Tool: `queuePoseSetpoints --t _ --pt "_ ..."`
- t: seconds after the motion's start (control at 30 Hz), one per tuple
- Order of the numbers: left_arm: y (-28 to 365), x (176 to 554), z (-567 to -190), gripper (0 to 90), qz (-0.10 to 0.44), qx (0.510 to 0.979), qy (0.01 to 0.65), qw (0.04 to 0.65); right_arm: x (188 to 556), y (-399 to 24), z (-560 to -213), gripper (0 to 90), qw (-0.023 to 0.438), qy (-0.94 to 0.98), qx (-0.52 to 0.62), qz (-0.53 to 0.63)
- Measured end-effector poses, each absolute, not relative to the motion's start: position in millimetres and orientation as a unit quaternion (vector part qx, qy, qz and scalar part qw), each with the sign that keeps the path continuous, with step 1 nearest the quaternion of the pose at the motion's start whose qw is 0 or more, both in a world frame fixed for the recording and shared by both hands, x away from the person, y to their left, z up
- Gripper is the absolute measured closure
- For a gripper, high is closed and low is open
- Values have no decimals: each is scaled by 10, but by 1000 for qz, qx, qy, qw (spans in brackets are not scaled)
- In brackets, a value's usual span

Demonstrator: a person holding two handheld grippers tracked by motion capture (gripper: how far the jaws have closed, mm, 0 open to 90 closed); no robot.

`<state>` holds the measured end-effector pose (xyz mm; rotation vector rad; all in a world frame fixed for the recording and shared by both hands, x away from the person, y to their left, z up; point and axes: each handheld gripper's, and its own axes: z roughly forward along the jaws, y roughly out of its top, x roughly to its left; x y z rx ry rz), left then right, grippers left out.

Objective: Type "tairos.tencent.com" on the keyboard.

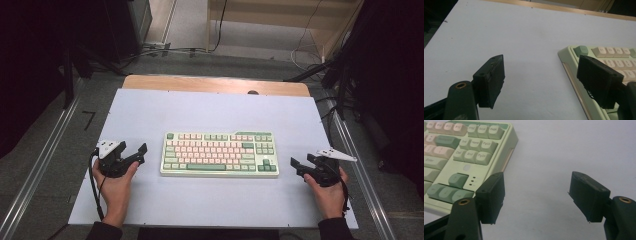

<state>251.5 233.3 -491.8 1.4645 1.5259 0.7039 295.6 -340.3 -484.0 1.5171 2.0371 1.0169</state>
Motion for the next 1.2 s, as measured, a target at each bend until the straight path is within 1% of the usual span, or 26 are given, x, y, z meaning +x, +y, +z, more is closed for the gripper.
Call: queuePoseSetpoints --t 0.33,0.37,0.53,0.73,0.97,1.2 --pt "2270 2500 -4894 237 279 596 607 445 2959 -3284 -4824 272 198 739 529 368" --pt "2260 2497 -4891 250 279 598 604 446 2968 -3249 -4818 273 197 741 523 371" --pt "2200 2527 -4900 251 279 605 599 444 3005 -3117 -4793 271 185 746 515 378" --pt "2139 2537 -4883 252 273 610 592 449 3026 -3018 -4780 271 184 752 504 382" --pt "2067 2570 -4874 273 265 614 586 457 3048 -2918 -4760 271 179 757 495 386" --pt "1970 2603 -4861 292 262 626 575 458 3092 -2723 -4739 275 171 768 476 392"
